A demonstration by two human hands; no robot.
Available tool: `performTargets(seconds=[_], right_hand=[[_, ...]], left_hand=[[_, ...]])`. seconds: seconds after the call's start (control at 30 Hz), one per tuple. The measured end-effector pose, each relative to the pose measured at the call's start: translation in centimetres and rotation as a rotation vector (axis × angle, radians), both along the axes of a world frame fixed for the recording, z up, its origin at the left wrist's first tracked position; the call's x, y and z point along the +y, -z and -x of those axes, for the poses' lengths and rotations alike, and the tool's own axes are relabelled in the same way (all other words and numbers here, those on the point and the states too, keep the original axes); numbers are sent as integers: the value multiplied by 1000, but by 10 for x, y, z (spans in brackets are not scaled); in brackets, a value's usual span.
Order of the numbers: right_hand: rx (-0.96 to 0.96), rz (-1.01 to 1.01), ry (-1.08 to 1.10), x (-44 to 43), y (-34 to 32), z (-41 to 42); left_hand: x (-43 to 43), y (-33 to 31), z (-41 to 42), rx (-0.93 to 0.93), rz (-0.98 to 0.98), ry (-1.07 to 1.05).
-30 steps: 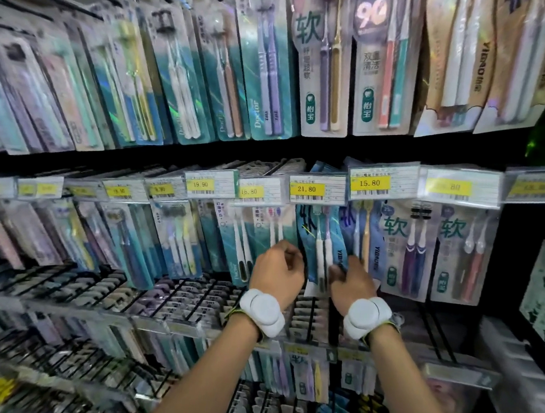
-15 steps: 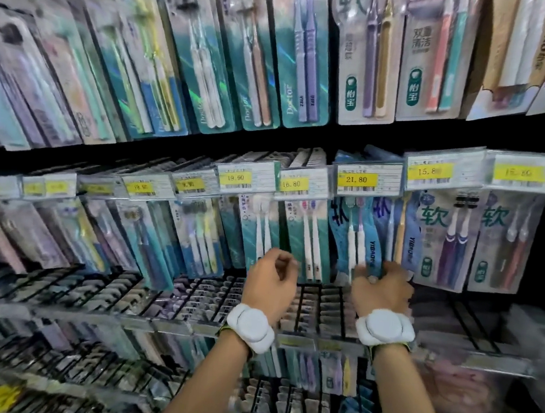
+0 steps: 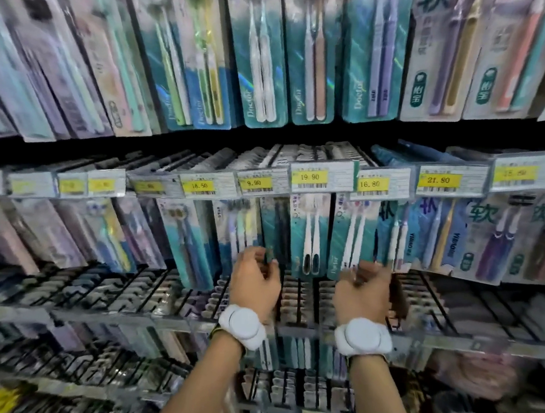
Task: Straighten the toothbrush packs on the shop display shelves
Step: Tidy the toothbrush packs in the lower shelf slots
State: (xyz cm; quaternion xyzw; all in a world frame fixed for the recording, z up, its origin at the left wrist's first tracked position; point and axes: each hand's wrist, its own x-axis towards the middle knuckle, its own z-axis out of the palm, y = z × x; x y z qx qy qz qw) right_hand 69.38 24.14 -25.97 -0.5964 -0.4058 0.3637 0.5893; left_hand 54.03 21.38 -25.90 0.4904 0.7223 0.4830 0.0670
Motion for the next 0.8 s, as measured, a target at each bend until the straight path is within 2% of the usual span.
performTargets(seconds=[0.3, 0.53, 0.63, 0.8], right_hand=[[-161, -11, -274, -26, -1, 60], [-404, -17, -496, -42, -4, 114], [-443, -5, -531, -43, -3, 133], [-414, 8, -573, -43, 1, 152]], left_hand=[[-34, -21, 51, 72, -36, -56], [-62, -27, 85, -77, -243, -254], [-59, -31, 99, -48, -170, -266], [-47, -44, 111, -12, -78, -172]])
